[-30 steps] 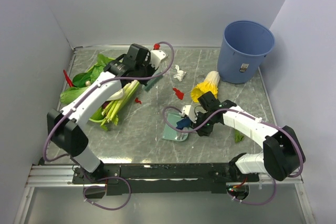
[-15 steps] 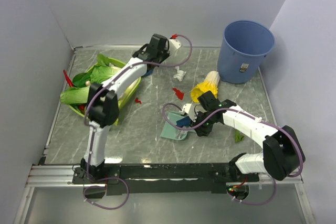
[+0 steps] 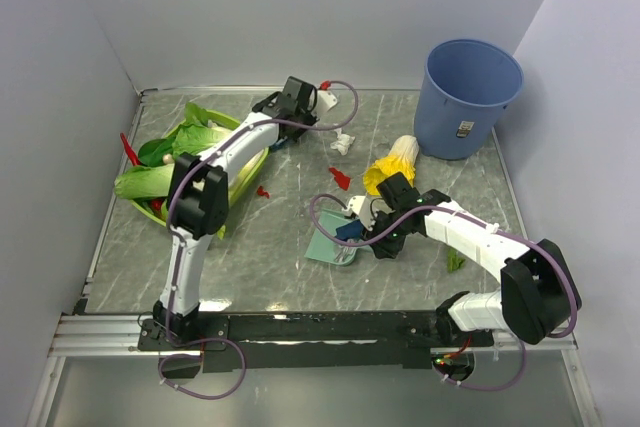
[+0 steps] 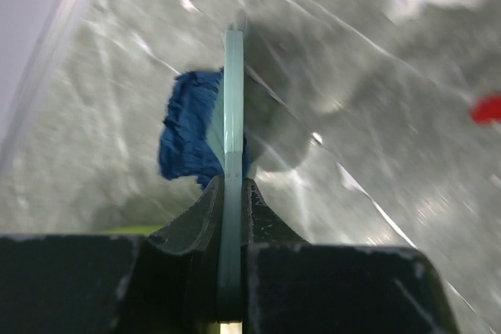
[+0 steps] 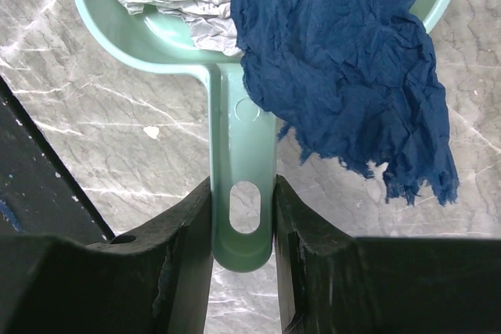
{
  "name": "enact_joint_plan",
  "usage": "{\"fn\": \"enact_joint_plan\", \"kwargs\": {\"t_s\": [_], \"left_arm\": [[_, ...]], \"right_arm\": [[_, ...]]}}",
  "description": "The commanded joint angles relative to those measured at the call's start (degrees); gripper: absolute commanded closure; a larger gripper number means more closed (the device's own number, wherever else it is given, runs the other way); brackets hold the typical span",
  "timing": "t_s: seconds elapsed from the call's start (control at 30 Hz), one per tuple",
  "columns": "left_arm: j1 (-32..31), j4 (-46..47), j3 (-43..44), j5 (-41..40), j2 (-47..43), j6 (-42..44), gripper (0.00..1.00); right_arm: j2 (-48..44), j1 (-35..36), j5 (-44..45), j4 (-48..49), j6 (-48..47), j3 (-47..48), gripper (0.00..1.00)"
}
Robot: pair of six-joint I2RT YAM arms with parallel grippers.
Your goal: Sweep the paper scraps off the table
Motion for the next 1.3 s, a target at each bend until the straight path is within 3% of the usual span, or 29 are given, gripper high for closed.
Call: {"fn": "enact_joint_plan", "kwargs": {"t_s": [0.0, 0.23, 0.3, 0.43, 0.67, 0.77, 1.03, 1.27], "left_arm": [[-0.50, -1.23, -6.63, 8.58, -10.44, -4.95, 0.99], [-0.94, -8.34, -11.75, 24.57, -18.01, -8.29, 0.99], [-0.94, -12.99, -13.94, 33.32, -21.77, -6.81, 0.99], [-0.85, -18.28, -19.39, 39.09, -29.17, -0.66, 0.99], [-0.23, -14.95, -20.81, 31.20, -35.86, -1.26, 0.99], [-0.24, -12.14, -21.42, 21.81, -33.94, -1.26, 0.99], [-1.02, -18.01, -13.96, 3.79, -25.85, -2.31, 0.99], [-1.90, -23.64, -13.69, -2.03, -24.78, -5.47, 0.99]], "right_arm": [[-0.03, -0.36, -0.10, 1.21, 0.33, 0.60, 1.00], [0.49, -0.88, 0.25, 0.50, -0.46, 1.21, 1.00], [0.76, -1.06, 0.17, 0.42, -0.46, 1.30, 1.00], [1.11, -1.23, 0.08, 0.15, -0.55, 1.92, 1.00], [1.99, -1.41, -0.18, -0.38, -0.46, 2.71, 1.00], [2.69, -1.41, -0.19, -0.55, -0.55, 3.23, 1.00], [3.22, -1.41, 2.97, -1.34, -0.81, 4.91, 1.00], [0.41, -1.67, 6.31, -4.51, -2.39, 2.72, 1.00]]}}
